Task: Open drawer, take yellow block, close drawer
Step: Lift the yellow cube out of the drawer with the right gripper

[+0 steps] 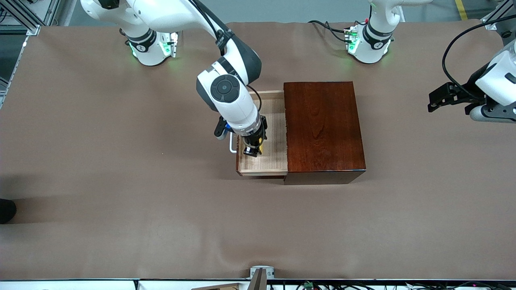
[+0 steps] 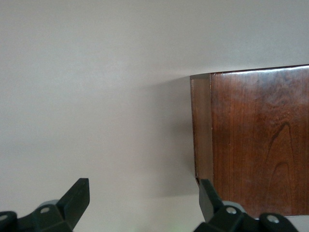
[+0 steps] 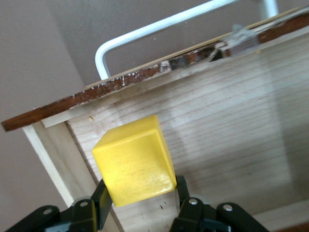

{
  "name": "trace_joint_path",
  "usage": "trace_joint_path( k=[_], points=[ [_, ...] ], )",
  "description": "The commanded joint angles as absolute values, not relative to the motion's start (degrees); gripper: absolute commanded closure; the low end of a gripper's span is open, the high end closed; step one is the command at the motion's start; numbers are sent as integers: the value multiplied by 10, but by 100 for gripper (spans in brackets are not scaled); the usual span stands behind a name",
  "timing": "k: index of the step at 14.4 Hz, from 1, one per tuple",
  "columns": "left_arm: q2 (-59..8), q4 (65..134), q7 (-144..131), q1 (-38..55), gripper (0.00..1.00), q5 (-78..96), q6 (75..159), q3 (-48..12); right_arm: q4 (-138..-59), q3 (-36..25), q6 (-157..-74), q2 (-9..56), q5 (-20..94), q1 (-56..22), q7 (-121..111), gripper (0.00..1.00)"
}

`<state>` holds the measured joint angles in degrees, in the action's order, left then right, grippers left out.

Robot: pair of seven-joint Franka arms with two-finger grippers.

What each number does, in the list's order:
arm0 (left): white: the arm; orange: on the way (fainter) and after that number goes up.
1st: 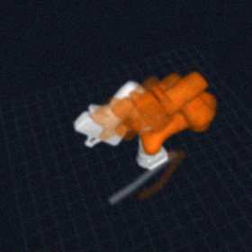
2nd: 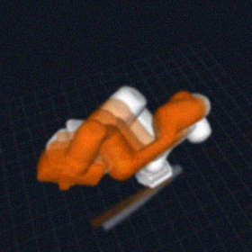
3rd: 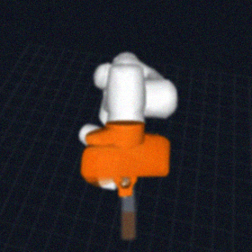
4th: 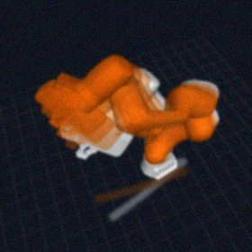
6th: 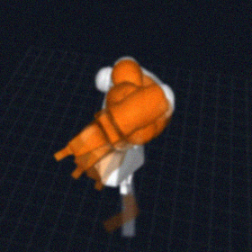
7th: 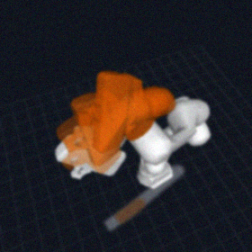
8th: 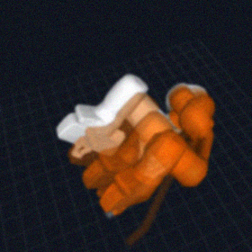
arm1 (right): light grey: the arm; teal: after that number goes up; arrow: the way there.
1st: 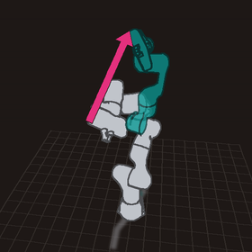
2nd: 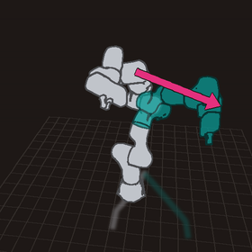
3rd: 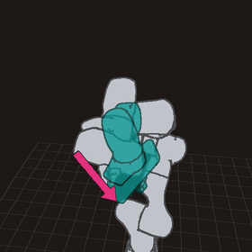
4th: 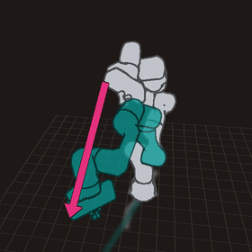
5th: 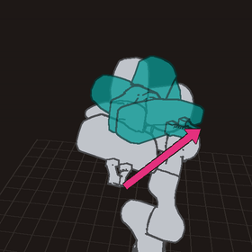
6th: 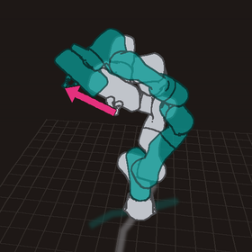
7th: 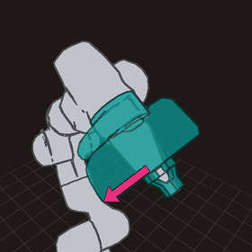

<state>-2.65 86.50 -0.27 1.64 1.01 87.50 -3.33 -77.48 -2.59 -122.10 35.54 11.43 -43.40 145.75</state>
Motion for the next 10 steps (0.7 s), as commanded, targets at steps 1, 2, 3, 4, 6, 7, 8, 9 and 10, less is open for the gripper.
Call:
trace_joint_path(
  k=[1,2,3,4,6,7,8,9,10],
  points=[
    [-30,856,-4,17,0,18,876,-33,-721,-26,-1138,346,125,-432,1453,79],
    [-30,856,-4,17,0,18,876,-33,-709,-27,-1111,341,122,-428,1444,80],
    [-30,856,-4,18,0,16,876,-33,-706,-27,-1088,319,121,-423,1399,82],
    [-31,856,-4,18,0,17,878,-33,-708,-28,-1075,297,122,-411,1335,83],
    [-40,844,-4,17,0,17,878,-33,-710,-28,-1010,266,120,-378,1207,83],
    [-45,842,-4,17,0,15,879,-33,-711,-28,-979,252,120,-351,1132,83],
    [-50,840,-4,15,0,15,880,-33,-711,-28,-956,242,120,-325,1055,83],
    [-52,840,-4,15,0,16,881,-33,-711,-29,-928,233,120,-297,981,85],
    [-54,840,-4,14,0,18,884,-33,-712,-29,-907,226,119,-267,903,87]
  ],
)
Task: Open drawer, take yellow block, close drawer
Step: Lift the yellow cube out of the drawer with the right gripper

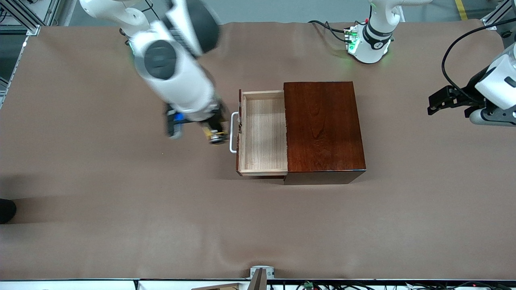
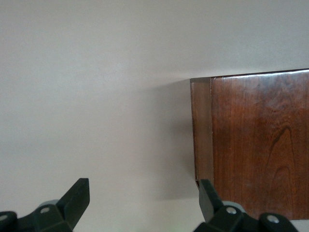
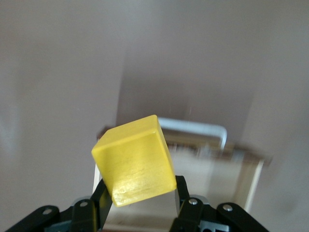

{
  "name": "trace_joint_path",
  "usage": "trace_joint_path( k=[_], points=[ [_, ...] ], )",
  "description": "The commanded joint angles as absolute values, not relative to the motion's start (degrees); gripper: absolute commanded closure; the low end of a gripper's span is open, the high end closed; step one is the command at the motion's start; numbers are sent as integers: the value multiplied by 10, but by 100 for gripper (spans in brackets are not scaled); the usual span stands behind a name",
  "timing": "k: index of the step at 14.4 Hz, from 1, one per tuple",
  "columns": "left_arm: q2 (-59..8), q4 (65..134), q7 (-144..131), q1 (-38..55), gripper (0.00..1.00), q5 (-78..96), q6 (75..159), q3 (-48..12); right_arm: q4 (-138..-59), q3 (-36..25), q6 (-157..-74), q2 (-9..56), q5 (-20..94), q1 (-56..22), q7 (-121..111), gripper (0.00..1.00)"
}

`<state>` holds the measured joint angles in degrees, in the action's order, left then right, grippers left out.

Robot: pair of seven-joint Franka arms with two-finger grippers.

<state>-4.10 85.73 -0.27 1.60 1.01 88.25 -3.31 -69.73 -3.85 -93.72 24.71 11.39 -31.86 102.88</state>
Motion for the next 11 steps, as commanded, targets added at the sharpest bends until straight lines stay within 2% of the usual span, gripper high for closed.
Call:
trace_joint_path(
  k=[1,3,7,9,11],
  points=[
    [-61,840,-4,13,0,21,885,-33,-715,-30,-887,221,113,-243,825,90],
    [-79,840,-4,11,0,22,889,-33,-729,-29,-861,202,86,-190,691,91],
    [-82,842,-27,38,0,17,883,-46,-791,-29,-868,160,58,-77,418,95],
    [-85,842,-120,63,0,20,882,-57,-800,-29,-879,160,47,-20,281,95],
    [-100,840,-224,105,0,18,882,-69,-823,-30,-910,162,46,40,151,99]
  ],
)
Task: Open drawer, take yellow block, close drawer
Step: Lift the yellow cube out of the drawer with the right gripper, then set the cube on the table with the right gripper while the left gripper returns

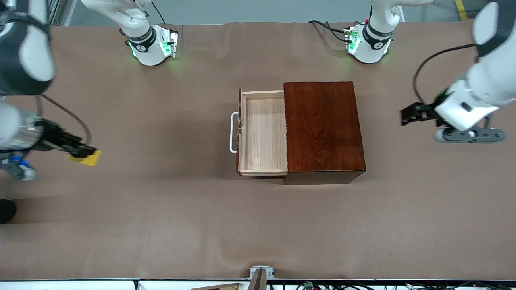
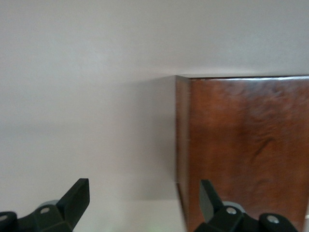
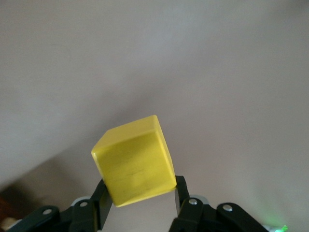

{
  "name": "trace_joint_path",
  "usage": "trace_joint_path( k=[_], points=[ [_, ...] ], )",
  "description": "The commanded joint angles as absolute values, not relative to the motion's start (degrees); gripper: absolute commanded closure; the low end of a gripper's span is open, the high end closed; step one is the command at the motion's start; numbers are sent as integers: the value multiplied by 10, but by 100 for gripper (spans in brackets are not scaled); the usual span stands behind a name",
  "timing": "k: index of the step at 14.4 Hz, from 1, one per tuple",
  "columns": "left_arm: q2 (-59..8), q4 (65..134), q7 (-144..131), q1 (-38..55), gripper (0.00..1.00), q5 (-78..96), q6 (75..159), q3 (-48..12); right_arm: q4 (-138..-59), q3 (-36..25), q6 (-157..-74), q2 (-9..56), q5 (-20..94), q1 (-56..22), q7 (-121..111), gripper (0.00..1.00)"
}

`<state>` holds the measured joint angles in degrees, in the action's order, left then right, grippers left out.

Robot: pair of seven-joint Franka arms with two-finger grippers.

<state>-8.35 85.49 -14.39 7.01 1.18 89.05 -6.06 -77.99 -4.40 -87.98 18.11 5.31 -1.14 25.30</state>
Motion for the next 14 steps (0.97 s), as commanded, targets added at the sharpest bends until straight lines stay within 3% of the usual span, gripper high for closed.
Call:
trace_joint_path(
  k=[1,4,9,14],
  points=[
    [-104,840,-265,125,0,17,883,-69,-838,-30,-930,163,46,68,94,100],
    [-138,818,-378,194,0,19,887,-69,-872,-30,-982,167,30,126,-23,100],
    [-192,770,-609,306,0,20,892,-70,-939,-30,-1069,169,5,149,-34,100],
    [-228,755,-827,373,0,20,1037,-71,-962,-30,-1073,168,1,146,0,100]
  ],
)
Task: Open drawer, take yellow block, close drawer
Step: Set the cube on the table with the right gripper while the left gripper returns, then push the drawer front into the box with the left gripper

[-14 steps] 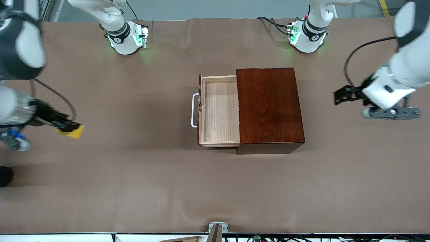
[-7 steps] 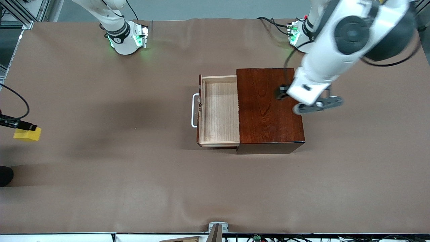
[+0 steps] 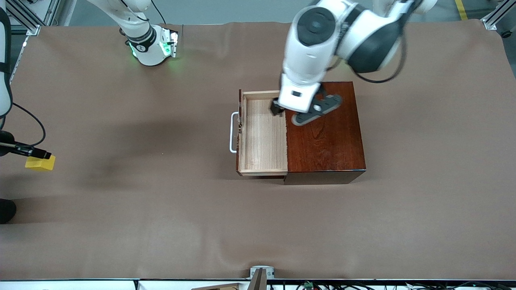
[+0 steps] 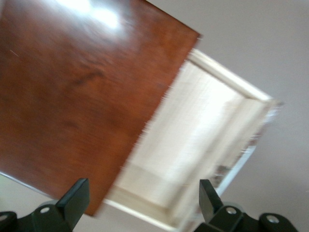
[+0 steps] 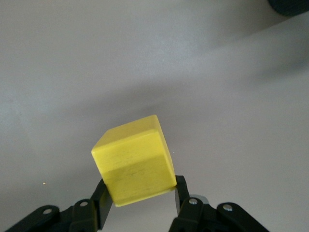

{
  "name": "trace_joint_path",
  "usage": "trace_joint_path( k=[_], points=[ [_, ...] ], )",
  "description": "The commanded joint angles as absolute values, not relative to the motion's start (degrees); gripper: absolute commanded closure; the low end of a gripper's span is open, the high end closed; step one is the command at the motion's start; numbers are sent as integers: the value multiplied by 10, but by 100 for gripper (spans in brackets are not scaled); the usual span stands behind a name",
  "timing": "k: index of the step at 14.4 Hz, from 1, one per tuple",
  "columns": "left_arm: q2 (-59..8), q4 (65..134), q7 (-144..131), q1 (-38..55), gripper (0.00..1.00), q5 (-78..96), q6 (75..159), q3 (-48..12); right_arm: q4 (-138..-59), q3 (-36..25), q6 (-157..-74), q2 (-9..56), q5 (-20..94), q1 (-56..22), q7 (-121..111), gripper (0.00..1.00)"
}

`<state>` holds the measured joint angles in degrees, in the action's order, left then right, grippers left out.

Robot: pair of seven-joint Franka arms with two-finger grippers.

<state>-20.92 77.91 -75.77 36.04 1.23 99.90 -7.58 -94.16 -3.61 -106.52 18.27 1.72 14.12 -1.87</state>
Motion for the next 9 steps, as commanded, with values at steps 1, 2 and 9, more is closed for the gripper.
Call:
trace_joint_path(
  k=[1,2,9],
  points=[
    [-240,754,-871,384,0,20,1068,-71,-976,-30,-1077,169,-10,154,0,100],
    [-255,751,-915,395,0,20,1099,-71,-1003,-29,-1096,168,-17,169,-1,100],
    [-360,704,-1205,459,0,19,1248,-59,-1120,-29,-1251,198,-34,281,-122,100]
  ],
)
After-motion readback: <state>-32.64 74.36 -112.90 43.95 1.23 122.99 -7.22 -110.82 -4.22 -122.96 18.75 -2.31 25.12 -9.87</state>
